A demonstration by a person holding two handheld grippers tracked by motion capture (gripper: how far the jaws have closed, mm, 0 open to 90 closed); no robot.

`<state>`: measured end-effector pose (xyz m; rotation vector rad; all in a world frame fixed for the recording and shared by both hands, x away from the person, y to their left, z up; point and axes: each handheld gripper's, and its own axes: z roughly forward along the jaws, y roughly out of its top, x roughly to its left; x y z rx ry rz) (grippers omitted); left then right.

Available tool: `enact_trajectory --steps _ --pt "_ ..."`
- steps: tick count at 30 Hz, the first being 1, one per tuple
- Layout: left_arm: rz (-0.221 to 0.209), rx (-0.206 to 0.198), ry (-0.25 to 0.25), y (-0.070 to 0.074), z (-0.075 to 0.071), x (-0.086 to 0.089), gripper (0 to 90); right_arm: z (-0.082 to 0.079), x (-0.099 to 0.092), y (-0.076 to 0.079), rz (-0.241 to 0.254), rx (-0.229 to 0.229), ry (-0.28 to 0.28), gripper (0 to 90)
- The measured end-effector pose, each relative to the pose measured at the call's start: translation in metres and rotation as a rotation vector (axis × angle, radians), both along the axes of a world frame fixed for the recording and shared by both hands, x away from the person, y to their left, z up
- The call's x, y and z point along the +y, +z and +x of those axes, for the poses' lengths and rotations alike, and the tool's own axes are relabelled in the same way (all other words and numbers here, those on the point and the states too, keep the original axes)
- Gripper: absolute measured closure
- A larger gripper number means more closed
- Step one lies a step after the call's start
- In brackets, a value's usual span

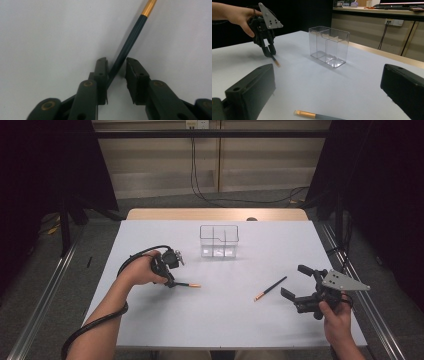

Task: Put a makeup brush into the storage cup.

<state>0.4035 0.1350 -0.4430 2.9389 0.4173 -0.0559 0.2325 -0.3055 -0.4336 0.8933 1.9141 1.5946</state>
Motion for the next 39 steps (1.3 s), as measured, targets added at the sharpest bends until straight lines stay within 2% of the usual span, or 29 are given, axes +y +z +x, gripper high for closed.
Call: enact_trajectory --steps 1,2,4,7,12,19,23,30,39 --pt "0.012 0.009 0.004 0.0005 0.0007 -0.0011 74.8 0.0001 -0.0001 -0.0001 -0.001 0.001 0.000 0.0" --pt "0.007 0.003 0.017 -0.0006 -0.0003 -0.0021 75.9 0.0002 -0.0003 -0.0002 0.000 0.002 0.001 0.0" --pt "0.023 0.025 0.027 0.0002 0.0012 -0.0033 78.5 0.0001 -0.0003 -0.0001 -0.001 0.002 0.001 0.0" --pt "0.019 0.031 0.063 -0.0006 0.0014 -0.0036 84.3 -0.0001 -0.0007 -0.0002 0.003 0.002 0.000 0.0" --pt "0.003 0.035 0.081 -0.0013 0.0009 -0.0026 84.4 0.0004 -0.0005 -0.0002 0.002 0.003 0.003 0.0" --pt "0.023 0.038 0.074 -0.0007 0.0015 -0.0039 84.5 0.0014 0.0014 -0.0006 0.003 0.007 0.007 0.0" --pt "0.003 0.041 0.094 -0.0015 0.0014 -0.0017 84.6 0.0014 0.0015 -0.0008 -0.001 0.006 0.005 0.0" --pt "-0.002 0.045 0.090 -0.0003 0.0021 -0.0003 84.6 0.0015 0.0004 -0.0008 0.001 0.005 0.003 0.0" --pt "-0.060 0.047 0.108 -0.0007 0.0002 0.0022 84.7 0.0017 -0.0005 -0.0008 0.005 0.008 0.005 0.0"
